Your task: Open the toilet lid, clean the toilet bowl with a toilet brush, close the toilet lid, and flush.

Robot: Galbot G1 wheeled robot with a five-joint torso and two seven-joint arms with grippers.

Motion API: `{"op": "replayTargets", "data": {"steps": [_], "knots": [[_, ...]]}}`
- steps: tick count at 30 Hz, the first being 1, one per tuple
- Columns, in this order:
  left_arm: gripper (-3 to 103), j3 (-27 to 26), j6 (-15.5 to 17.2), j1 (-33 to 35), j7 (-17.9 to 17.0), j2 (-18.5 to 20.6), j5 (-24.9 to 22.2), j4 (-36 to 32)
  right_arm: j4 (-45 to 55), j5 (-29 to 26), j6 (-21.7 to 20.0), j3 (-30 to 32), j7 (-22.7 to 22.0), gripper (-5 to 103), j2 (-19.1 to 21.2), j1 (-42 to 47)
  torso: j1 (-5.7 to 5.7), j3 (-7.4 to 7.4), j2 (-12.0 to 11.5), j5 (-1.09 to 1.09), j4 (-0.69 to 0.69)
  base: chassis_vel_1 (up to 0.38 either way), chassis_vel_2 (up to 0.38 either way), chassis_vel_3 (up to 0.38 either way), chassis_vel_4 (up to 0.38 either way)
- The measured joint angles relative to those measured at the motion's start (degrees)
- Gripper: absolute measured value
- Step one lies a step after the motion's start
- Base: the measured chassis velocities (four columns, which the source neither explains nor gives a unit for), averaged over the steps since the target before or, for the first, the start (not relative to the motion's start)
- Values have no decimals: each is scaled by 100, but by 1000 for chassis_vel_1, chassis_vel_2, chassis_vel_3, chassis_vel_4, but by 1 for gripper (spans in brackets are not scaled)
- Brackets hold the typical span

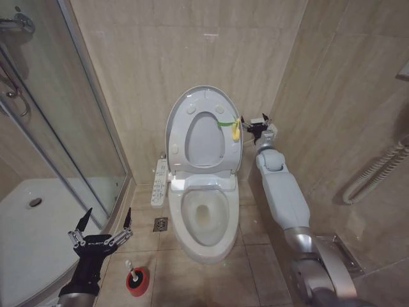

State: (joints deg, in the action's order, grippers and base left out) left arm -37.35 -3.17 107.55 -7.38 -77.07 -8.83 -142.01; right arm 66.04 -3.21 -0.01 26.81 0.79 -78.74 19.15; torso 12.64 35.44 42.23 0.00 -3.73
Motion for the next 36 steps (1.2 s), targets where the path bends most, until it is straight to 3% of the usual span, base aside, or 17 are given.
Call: {"op": "replayTargets", "data": {"steps": [6,9,13,19,24,26,28,36], "knots": [[100,0,0,0,0,0,0,0,247,-188,-142,-9,132,100,-22,208,0,-1,0,0,1,0,0,0,0],[100,-1,0,0,0,0,0,0,612,-547,-394,1,412,100,92,463,0,-1,1,-1,1,0,0,0,0],[100,0,-1,0,0,0,0,0,1421,-1210,-897,45,720,100,556,1085,0,1,0,2,11,0,0,0,0],[100,0,0,0,0,0,0,0,2450,-1831,-1256,179,700,100,1099,1908,0,1,-1,2,17,0,0,0,0],[100,-1,0,0,-1,0,0,0,3515,-2153,-1448,425,170,100,1430,2919,0,1,-1,1,10,0,0,0,0],[100,0,0,-1,0,0,0,0,4145,-2355,-1498,515,-333,100,1488,3397,0,0,-1,2,8,0,0,0,0],[100,0,0,0,0,0,0,0,4502,-2422,-1507,509,-779,100,1449,3598,0,0,-1,1,8,0,0,0,0],[100,-1,0,0,0,0,0,0,5076,-2572,-1573,469,-1476,100,1418,3888,0,0,-1,-1,8,0,0,0,0]]}}
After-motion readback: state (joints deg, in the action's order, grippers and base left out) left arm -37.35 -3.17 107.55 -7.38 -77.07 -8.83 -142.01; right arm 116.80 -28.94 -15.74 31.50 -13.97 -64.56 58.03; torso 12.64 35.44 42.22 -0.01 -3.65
